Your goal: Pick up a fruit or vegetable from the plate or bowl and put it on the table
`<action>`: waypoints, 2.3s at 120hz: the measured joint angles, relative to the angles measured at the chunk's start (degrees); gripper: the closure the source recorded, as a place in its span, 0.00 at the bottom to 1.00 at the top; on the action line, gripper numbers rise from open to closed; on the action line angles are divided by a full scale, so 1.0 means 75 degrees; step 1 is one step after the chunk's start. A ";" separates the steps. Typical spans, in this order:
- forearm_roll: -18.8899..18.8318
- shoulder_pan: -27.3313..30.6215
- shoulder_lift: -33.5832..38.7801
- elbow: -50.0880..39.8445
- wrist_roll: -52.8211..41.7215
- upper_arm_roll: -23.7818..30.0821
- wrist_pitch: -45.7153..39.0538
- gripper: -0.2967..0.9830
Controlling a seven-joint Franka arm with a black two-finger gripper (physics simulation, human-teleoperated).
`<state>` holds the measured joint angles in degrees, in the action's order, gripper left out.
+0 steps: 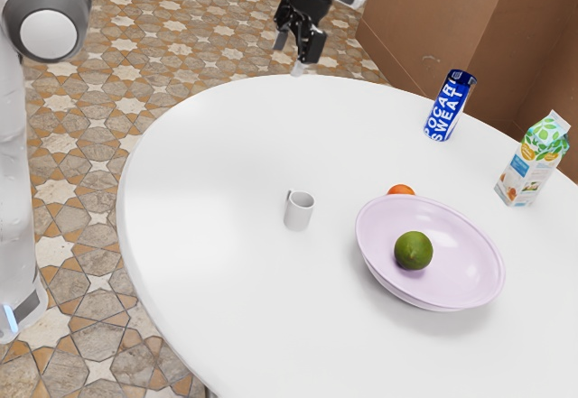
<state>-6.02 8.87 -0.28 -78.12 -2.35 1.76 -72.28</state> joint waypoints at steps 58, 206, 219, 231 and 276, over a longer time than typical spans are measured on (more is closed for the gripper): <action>0.0320 -0.0508 0.1945 -0.2378 -0.5942 0.0755 -0.1691 0.23; 0.0532 -0.1149 -0.2309 0.0096 -0.7645 0.1319 -0.3779 0.23; 0.0475 -0.1232 -0.2616 0.0296 -0.7073 0.1313 -0.3782 0.23; 0.0452 -0.1340 -0.2827 0.0564 -0.6621 0.1313 -0.3809 0.23; 0.0949 -0.1669 -0.3132 0.0849 -0.5516 0.1336 -0.4049 0.23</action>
<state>1.10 -3.65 -23.77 -71.75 -43.73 11.77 -102.64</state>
